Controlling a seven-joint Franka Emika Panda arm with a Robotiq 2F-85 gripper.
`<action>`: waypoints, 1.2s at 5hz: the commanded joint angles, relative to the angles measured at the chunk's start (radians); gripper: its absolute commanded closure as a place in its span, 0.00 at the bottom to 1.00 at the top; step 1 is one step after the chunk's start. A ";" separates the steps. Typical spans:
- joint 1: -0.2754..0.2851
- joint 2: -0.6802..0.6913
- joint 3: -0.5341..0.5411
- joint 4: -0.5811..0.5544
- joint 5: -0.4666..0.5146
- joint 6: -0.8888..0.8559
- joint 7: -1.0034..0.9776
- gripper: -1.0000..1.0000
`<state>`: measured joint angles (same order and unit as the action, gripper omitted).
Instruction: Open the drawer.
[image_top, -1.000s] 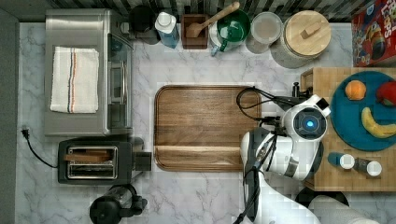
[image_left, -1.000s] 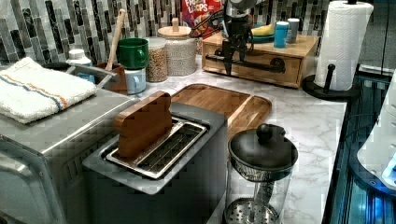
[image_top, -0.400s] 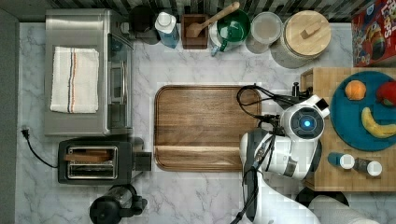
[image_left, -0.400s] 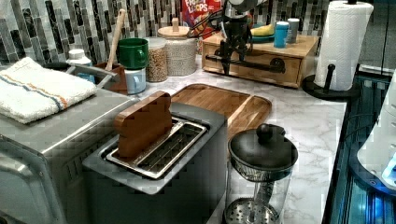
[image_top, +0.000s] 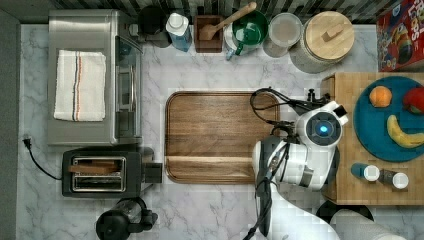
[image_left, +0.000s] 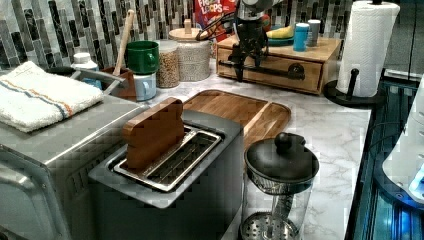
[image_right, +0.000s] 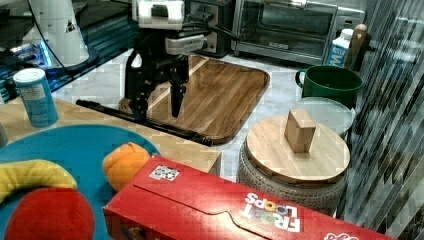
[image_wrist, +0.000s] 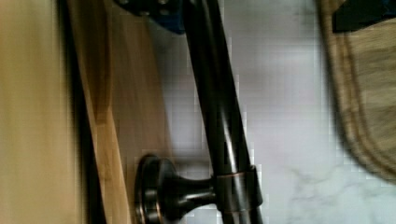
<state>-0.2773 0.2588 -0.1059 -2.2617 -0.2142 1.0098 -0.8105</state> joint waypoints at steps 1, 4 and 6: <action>0.234 -0.014 0.221 -0.011 0.069 -0.087 0.209 0.00; 0.210 -0.012 0.260 -0.004 0.083 -0.092 0.285 0.00; 0.176 -0.035 0.296 -0.001 0.184 -0.131 0.322 0.00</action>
<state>-0.1565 0.2571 0.1047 -2.2656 -0.1168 0.9194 -0.5444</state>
